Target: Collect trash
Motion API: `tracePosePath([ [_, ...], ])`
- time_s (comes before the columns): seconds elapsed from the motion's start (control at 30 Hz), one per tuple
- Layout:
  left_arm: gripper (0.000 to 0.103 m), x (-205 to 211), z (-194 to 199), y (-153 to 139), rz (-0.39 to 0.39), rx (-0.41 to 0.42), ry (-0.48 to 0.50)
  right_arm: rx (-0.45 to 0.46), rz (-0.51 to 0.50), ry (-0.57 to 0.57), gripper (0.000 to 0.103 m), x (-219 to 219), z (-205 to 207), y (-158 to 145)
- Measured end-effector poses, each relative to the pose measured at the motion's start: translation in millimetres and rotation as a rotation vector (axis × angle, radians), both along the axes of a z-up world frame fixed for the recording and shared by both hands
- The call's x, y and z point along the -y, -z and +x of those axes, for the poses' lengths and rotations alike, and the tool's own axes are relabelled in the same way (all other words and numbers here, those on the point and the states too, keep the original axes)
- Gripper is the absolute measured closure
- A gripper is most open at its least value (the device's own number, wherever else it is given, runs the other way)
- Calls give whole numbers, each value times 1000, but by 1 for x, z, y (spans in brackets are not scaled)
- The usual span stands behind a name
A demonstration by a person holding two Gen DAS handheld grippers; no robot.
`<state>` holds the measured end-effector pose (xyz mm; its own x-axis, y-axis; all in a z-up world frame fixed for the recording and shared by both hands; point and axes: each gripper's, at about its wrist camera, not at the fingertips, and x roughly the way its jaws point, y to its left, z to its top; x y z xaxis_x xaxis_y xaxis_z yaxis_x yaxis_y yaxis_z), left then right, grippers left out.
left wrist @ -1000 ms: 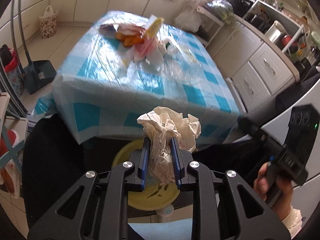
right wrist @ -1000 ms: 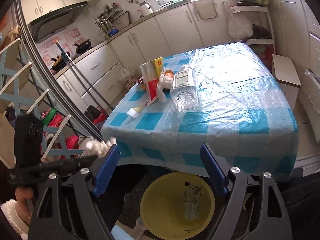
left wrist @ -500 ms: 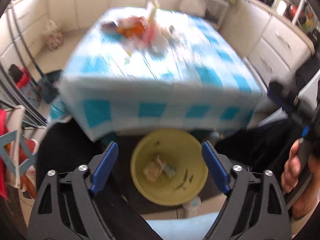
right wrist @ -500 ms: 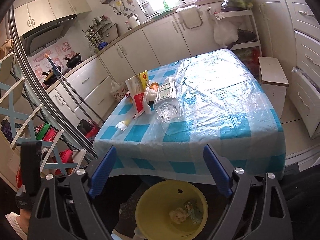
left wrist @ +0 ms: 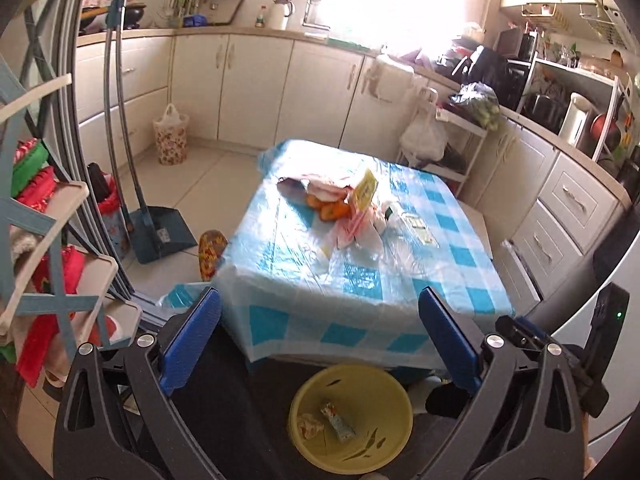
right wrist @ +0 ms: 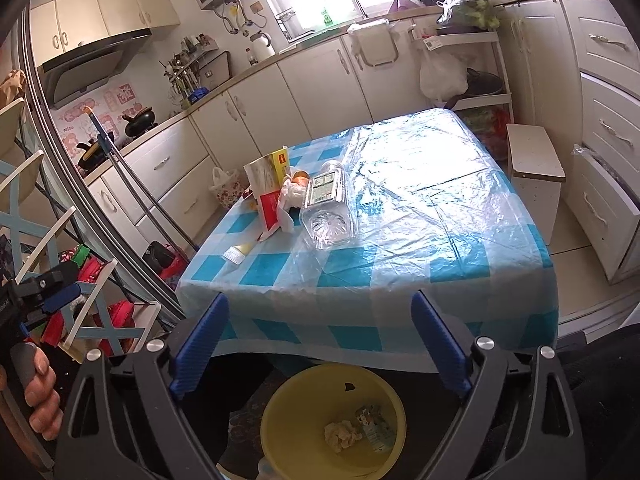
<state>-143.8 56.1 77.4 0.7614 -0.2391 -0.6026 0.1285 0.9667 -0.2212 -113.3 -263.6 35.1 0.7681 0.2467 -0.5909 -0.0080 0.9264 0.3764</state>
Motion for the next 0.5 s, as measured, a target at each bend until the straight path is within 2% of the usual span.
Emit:
tracePosePath([
  [0.23,7,-7,-3,-15,-7,26,-17,6,-5,5,14,0,-1,-1],
  [0.5,7,-7,-8,-20,31,62,-40,6,-19,2,14,-2,-2,-1],
])
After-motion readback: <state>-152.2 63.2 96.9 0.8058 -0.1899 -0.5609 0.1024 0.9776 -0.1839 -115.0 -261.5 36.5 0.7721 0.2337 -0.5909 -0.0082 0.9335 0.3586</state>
